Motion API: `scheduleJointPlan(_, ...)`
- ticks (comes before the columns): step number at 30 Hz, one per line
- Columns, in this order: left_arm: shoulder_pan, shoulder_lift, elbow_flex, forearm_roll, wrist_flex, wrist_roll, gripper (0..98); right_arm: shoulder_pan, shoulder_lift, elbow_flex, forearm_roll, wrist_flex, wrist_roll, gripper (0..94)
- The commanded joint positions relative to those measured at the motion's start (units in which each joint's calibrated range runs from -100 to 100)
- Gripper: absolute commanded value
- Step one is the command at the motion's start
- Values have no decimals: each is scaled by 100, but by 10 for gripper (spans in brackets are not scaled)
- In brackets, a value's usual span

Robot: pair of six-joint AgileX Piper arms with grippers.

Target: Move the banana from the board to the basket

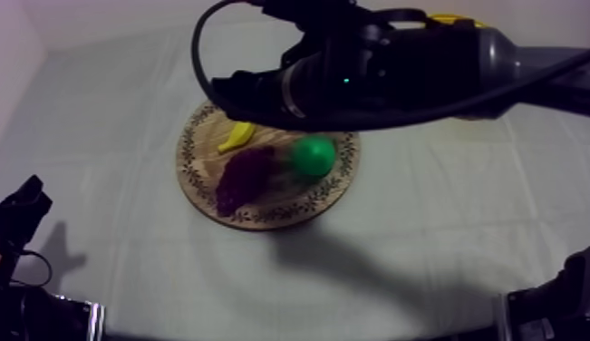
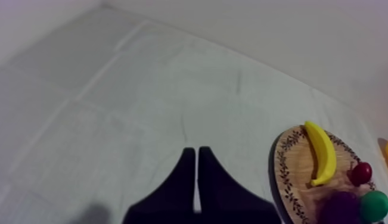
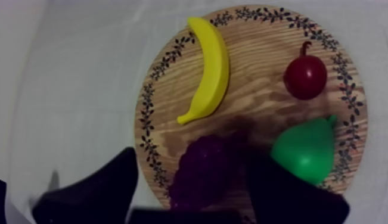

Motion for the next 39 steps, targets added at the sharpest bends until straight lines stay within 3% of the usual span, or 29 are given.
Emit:
scheduleJointPlan(1,-2,-5,-1,-3,0,0,1,4,38,-20,55,18,-19,618)
scheduleJointPlan(13,-2,-5,-1,-3,0,1,1,169,667,-423,459,-172,-185,614)
scheduleJointPlan(29,-2,-5,-1,-3,0,-1,1,368,2281,-1968,224,-250,332,594)
scheduleJointPlan(35,-2,-5,-1,-3,0,-1,1,488,2759,-2400,-13,-280,634,586)
scheduleJointPlan(39,-2,-5,-1,-3,0,-1,1,506,2960,-2462,14,-332,647,581)
